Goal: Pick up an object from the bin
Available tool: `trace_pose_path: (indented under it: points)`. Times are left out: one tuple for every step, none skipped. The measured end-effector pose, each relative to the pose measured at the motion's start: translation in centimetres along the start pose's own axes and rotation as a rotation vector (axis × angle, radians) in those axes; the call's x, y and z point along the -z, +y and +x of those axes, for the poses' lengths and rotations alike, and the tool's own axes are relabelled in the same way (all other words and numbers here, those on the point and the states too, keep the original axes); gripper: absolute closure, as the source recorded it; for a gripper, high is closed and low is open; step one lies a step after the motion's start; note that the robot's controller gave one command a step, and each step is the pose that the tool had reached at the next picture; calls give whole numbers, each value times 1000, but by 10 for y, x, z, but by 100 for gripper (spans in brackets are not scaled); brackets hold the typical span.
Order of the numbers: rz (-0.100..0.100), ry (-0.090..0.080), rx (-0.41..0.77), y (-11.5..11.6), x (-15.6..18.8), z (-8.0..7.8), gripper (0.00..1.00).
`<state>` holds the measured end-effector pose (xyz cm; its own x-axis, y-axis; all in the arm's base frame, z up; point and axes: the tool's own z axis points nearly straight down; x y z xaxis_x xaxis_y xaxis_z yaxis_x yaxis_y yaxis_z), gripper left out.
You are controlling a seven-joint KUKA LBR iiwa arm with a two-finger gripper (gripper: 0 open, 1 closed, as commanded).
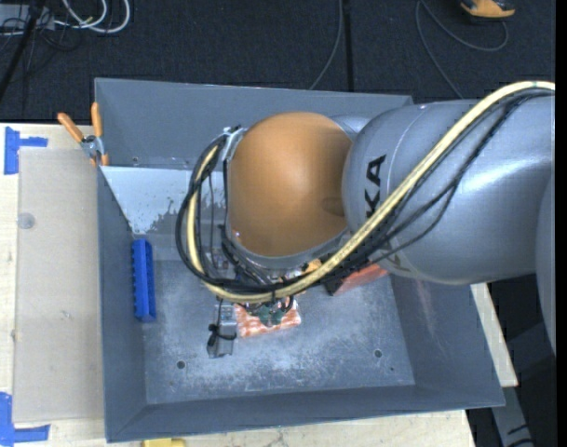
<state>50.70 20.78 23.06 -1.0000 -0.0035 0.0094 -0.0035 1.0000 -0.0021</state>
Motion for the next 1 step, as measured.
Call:
trace_pose_path:
  points:
    - [-2,-7,-5,-1,5,-2,0]
